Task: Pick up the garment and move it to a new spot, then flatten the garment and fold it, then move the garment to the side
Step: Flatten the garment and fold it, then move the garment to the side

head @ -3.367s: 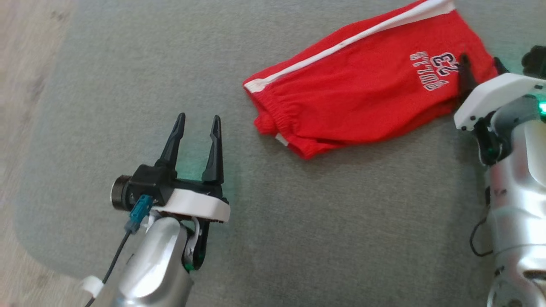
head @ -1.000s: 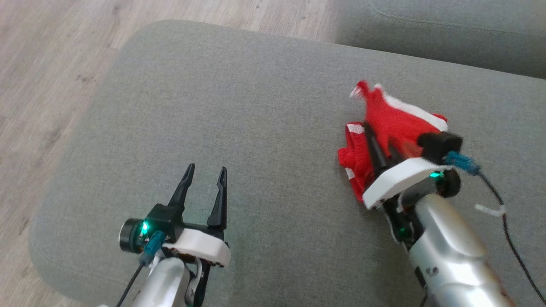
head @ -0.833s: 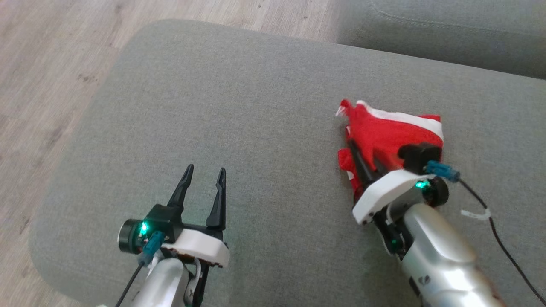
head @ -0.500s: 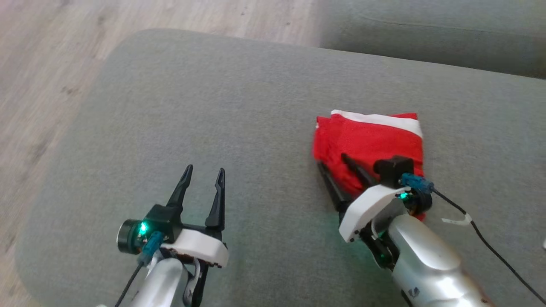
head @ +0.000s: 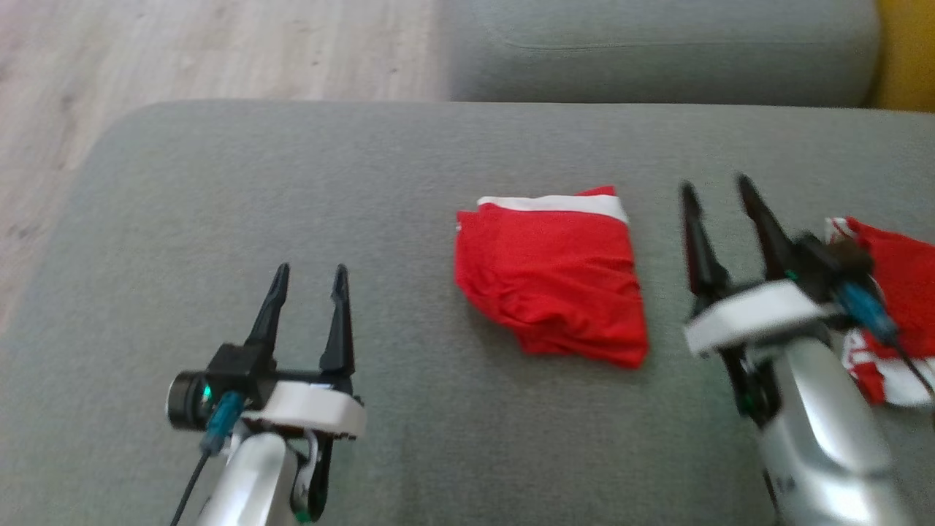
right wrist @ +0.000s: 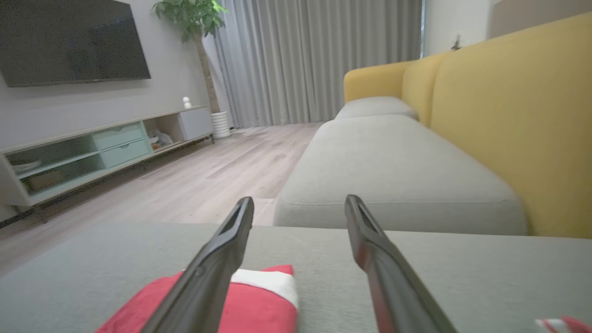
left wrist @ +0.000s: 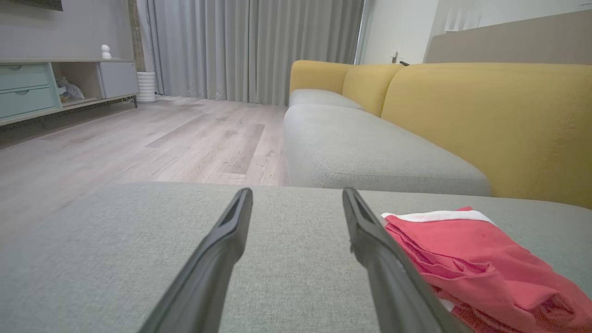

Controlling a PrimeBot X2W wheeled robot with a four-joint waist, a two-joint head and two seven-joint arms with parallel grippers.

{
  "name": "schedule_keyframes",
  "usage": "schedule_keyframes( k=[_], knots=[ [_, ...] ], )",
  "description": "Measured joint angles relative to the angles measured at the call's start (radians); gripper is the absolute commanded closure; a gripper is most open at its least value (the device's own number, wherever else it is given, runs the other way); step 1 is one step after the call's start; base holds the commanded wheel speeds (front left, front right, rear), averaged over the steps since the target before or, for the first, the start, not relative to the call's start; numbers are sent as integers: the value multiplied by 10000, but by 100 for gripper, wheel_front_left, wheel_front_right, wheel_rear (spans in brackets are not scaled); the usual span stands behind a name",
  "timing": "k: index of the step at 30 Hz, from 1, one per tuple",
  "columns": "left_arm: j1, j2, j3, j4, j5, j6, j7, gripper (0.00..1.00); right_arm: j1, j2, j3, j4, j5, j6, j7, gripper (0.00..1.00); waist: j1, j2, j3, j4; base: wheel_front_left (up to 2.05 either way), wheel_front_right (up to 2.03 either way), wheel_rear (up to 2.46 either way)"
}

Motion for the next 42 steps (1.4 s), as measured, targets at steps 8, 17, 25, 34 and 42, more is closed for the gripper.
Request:
schedule_keyframes(
  k=[8, 17, 25, 34, 42],
  knots=[
    [679, -21, 487, -217, 0, 27, 0, 0, 2642, 291, -1542, -1954, -941, 0, 0, 0, 0, 0, -15, -709, 0, 0, 0],
    [741, -40, 673, -376, 6, -88, 0, 0, 2958, 405, -1229, -2449, -677, 0, 0, 0, 0, 0, 149, -780, 0, 0, 0],
    [474, -61, 535, -481, 92, -238, 0, 0, 1855, 401, -1147, -2293, -880, 0, 460, 0, 1, 0, 838, -364, 0, 0, 0],
    [-103, -82, 217, -403, -13, -245, 0, 0, 696, 387, -228, -205, 288, 0, 2119, 0, 3, 0, 1632, 413, 0, 0, 0],
    [-107, -90, 75, -282, -102, -232, 0, 0, -212, 284, 355, 1476, 629, 0, 2928, 0, 0, 0, 1702, 690, 0, 0, 0]
  ],
)
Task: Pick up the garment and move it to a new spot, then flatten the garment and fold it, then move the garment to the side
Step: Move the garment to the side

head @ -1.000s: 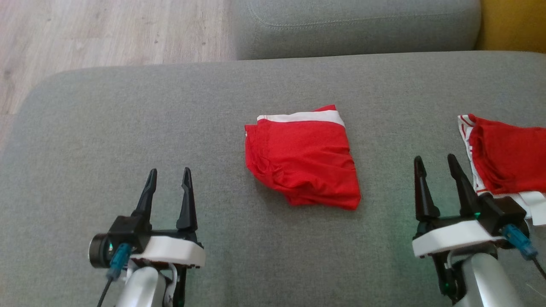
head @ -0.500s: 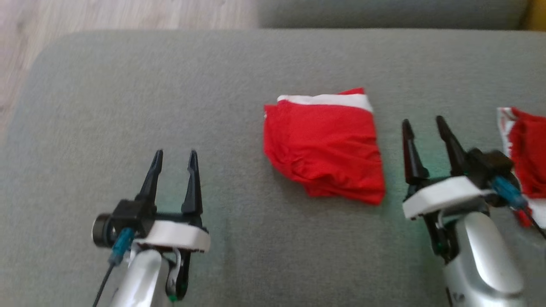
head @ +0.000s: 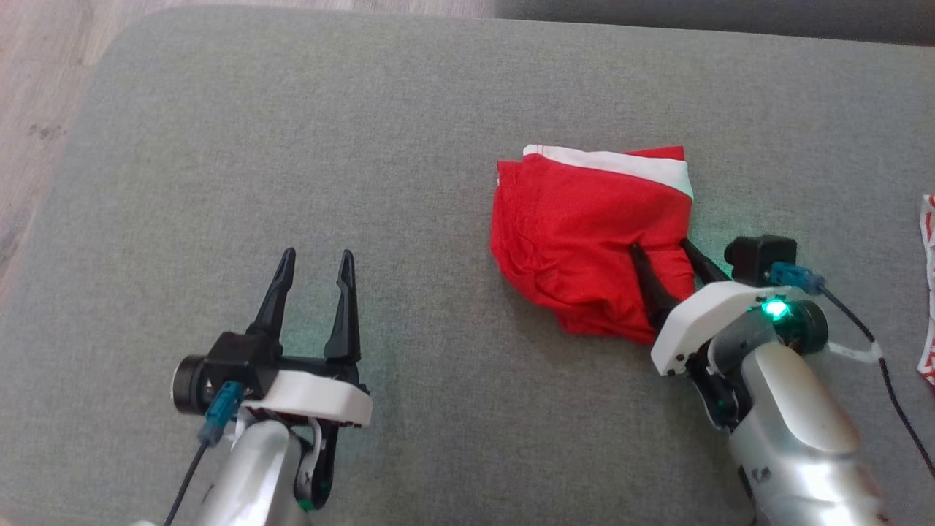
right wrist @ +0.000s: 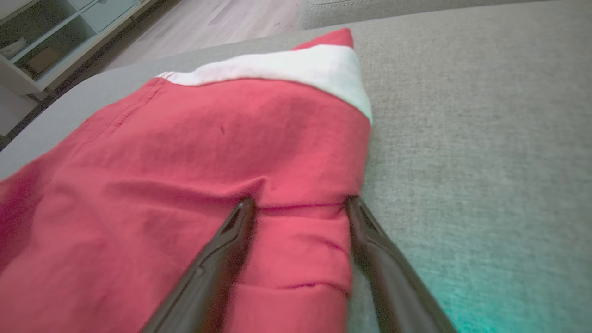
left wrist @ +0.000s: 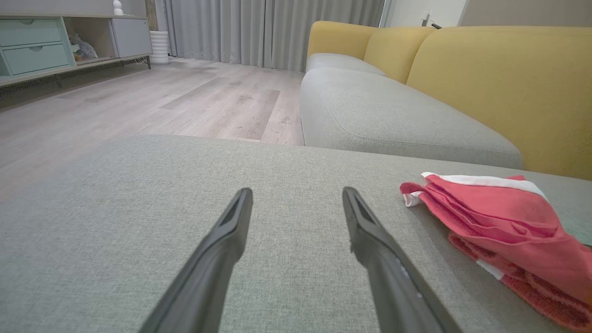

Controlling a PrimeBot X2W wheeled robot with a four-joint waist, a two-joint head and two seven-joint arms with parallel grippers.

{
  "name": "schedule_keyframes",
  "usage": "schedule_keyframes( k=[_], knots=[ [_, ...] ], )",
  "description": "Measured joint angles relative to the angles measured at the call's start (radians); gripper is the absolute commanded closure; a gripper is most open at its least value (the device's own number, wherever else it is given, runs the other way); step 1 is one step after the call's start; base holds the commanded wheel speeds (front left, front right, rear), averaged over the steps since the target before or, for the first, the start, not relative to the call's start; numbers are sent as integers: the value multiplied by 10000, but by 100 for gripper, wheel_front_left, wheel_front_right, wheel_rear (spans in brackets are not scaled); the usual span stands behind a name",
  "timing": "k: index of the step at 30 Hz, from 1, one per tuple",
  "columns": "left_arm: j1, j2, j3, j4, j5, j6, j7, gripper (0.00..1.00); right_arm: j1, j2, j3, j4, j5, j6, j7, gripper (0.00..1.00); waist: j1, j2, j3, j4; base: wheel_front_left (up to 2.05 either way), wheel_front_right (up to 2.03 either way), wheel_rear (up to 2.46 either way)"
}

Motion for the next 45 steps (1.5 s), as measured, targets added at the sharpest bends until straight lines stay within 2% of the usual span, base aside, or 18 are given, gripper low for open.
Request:
schedule_keyframes(
  k=[1, 2, 5, 13, 17, 21, 25, 30, 36, 39, 45],
  knots=[
    [0, 0, -12, 19, 0, 2, 0, 0, -103, -27, 69, 134, 0, 0, 61, 55, 0, 0, -16, 6, 0, 0, 0],
    [0, 0, -13, 31, 0, 2, 0, 0, -187, -46, 113, 245, -19, 0, 63, 100, 0, 0, -30, 5, 0, 0, 0],
    [-2, -2, -21, 109, 2, 2, 0, 0, -398, -71, 196, 541, -211, 0, -59, 100, 0, 0, -93, -49, 0, 0, 0],
    [1, -2, -161, 282, 35, -4, 0, 0, -480, -58, 364, 828, -1685, 0, -606, 100, 0, 0, -523, -539, 0, 0, 0],
    [12, -2, -238, 286, 36, -2, 0, 0, -471, -489, 1022, 345, -2073, 0, -399, 100, 0, 0, -789, -958, 0, 0, 0],
    [17, -2, -249, 282, 113, 0, 0, 0, -467, -1626, 1971, -589, -2188, 0, 184, 100, 0, 0, -976, -1459, 0, 0, 0],
    [16, -2, -253, 270, 121, 0, 2, 0, -469, -3294, 2619, -1772, -1925, 0, 949, 100, 0, 0, -1022, -1971, 0, 0, 0],
    [-8, -8, -257, 221, 153, -8, 0, 0, -478, -5310, 2694, -2991, -1455, 0, 1793, 100, 1, 0, -697, -2389, 0, 0, 0],
    [-313, -8, -322, 188, 153, -69, 0, 0, -476, -7081, 2577, -3542, -1112, 0, 2276, 100, 2, 0, -47, -2635, 0, 0, 0],
    [-611, -17, -320, 178, 199, -98, 2, 0, -473, -7513, 2188, -3434, -1112, 0, 2328, 100, 1, 0, 249, -2686, 0, 0, 0],
    [-737, -27, -313, 188, 207, -180, 2, 0, -468, -7570, 1256, -2817, -1570, 0, 2410, 100, 1, 0, 699, -2632, 0, 0, 0]
  ],
)
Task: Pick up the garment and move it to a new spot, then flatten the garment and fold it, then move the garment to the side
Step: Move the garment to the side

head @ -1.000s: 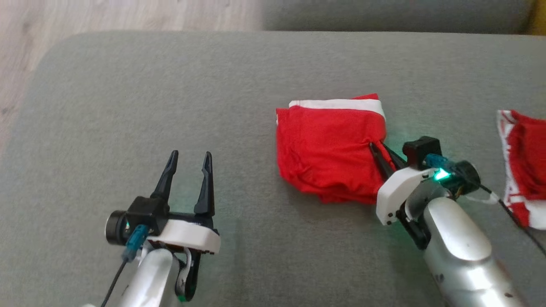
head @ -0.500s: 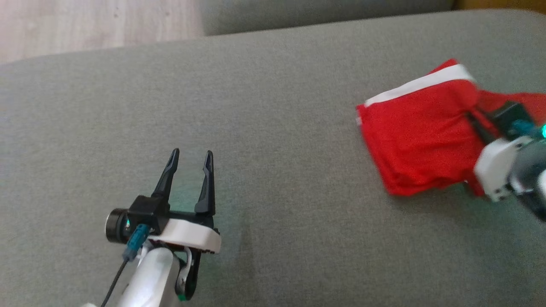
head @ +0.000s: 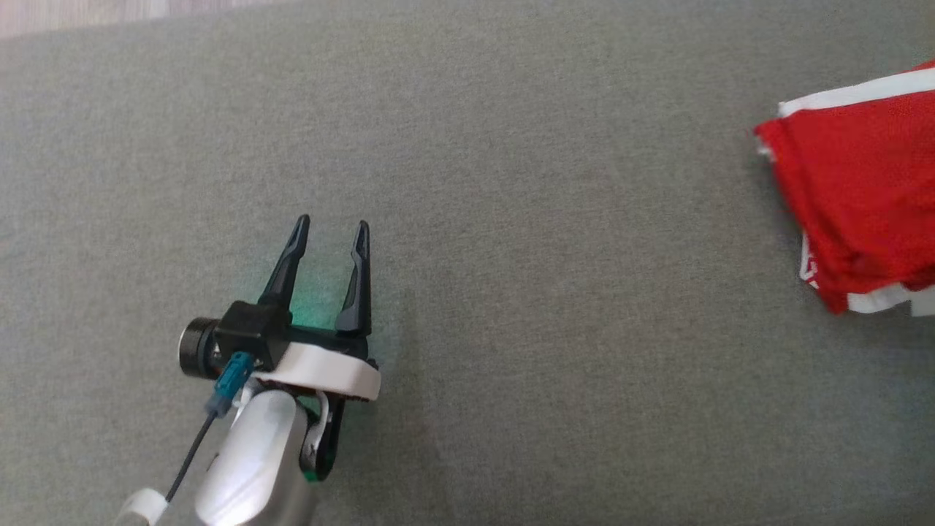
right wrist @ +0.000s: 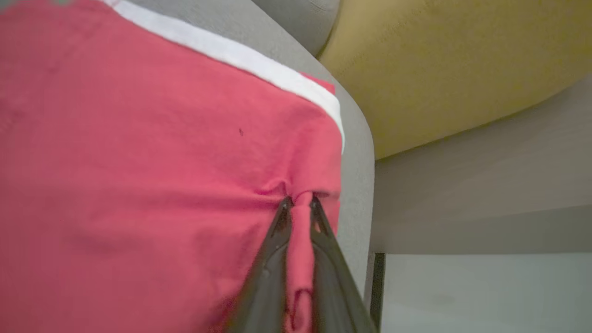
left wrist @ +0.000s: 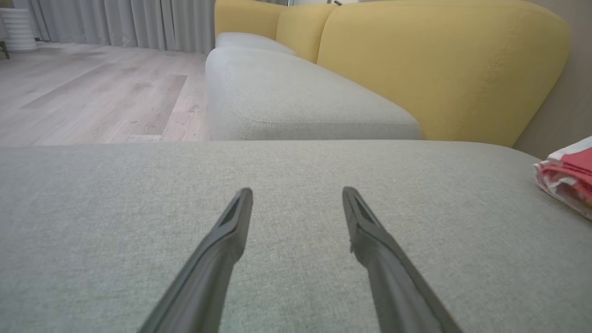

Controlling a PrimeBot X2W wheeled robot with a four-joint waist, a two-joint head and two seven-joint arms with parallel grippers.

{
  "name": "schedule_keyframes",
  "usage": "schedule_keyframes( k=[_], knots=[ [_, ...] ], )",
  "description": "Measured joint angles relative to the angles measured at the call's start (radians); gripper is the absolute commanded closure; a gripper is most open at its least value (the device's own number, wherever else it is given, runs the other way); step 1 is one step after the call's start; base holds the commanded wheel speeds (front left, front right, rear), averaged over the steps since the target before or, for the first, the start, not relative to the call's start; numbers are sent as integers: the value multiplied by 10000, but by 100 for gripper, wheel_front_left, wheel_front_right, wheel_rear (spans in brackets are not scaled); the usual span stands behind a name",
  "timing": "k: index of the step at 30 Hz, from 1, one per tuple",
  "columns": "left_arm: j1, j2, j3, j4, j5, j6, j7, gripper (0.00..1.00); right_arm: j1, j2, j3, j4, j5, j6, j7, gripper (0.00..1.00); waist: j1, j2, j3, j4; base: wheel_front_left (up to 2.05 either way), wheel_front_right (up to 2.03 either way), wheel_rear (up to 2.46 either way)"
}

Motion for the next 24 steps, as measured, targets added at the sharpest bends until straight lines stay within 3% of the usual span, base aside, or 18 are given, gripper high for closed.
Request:
schedule_keyframes(
  k=[7, 12, 13, 14, 15, 24],
  knots=[
    [-188, 0, 107, 6, 88, -61, 0, 0, 229, 157, -1166, 466, -886, 0, 263, 100, 0, 0, 377, 158, 0, 0, 0],
    [-202, -2, 123, 10, 88, -94, -2, 0, 491, 627, -1758, 502, -897, 0, 476, 100, 0, 0, 479, 169, 0, 0, 0],
    [-217, -2, 127, 12, 88, -96, 0, 0, 526, 719, -1891, 464, -936, 0, 506, 89, 0, 0, 475, 163, 0, 0, 0],
    [-242, -2, 134, 23, 88, -96, 0, 0, 569, 803, -2011, 401, -1016, 0, 537, 12, 0, 0, 466, 153, 0, 0, 0],
    [-278, -4, 146, 46, 88, -96, 0, 0, 593, 882, -2123, 313, -1093, 0, 575, 0, 0, 0, 445, 144, 0, 0, 0],
    [-279, -6, 385, 84, 86, -86, 0, 0, 589, 1877, -3097, -1104, -1597, 0, 529, 0, -2, 0, -240, 105, 0, 0, 0]
  ],
)
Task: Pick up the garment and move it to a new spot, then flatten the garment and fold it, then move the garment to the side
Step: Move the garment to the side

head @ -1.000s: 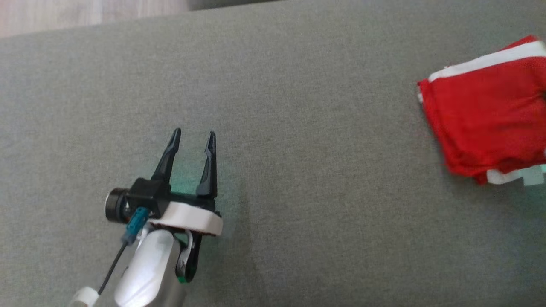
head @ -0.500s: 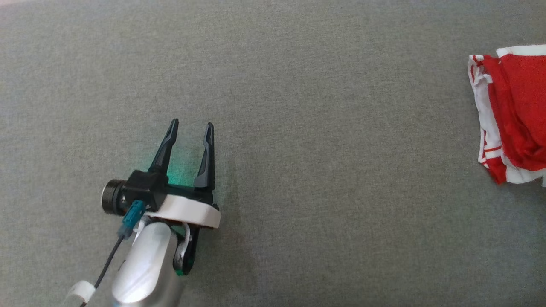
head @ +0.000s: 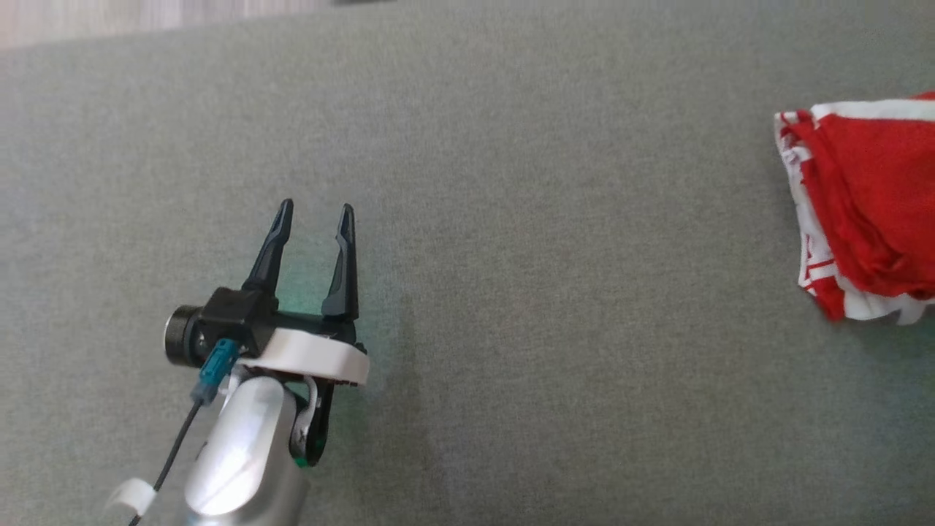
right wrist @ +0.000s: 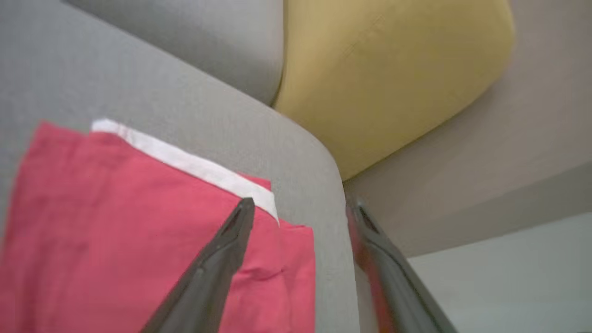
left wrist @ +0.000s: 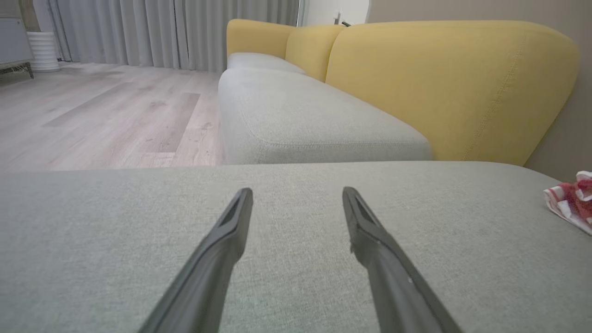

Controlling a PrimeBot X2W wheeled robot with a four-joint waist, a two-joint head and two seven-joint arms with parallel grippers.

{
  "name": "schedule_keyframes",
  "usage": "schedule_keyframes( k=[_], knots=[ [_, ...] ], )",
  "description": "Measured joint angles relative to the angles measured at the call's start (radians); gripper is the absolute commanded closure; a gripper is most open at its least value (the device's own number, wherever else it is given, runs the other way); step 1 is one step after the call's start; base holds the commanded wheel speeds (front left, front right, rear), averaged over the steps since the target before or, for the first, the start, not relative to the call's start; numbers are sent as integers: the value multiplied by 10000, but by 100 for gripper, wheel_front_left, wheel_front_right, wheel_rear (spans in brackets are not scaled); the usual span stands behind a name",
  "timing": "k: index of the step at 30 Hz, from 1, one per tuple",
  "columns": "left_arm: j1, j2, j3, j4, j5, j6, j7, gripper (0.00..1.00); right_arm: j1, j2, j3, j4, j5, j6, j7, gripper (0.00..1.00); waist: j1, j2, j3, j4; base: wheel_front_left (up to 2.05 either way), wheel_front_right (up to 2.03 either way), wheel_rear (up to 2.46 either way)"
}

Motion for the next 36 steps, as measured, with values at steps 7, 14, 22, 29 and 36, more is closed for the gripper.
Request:
schedule_keyframes(
  k=[7, 14, 22, 29, 36],
  knots=[
    [365, 0, 90, -90, -2, 61, -2, 0, -11, 2115, -476, -1394, 234, 0, -890, 0, 0, 0, -783, 77, 0, 0, 0],
    [1088, 6, 360, -447, 0, 190, -2, 0, 315, 5175, -523, -2242, 610, 0, -2633, 0, -2, 0, -1652, 283, 0, 0, 0],
    [1983, 13, 616, -878, -29, 362, 0, 0, 2022, 5691, -127, -966, 1459, 0, -4765, 0, -2, 0, -2199, 433, 0, 0, 0],
    [2591, 23, 692, -1135, -115, 370, 0, 0, 3349, 5800, 38, 81, 2472, 0, -5678, 0, 0, 0, -2373, 507, 0, 0, 0],
    [2705, 25, 763, -1599, -125, 541, -2, 0, 3462, 5816, 23, 84, 2462, 0, -5837, 0, 1, 0, -2421, 505, 0, 0, 0]
  ],
)
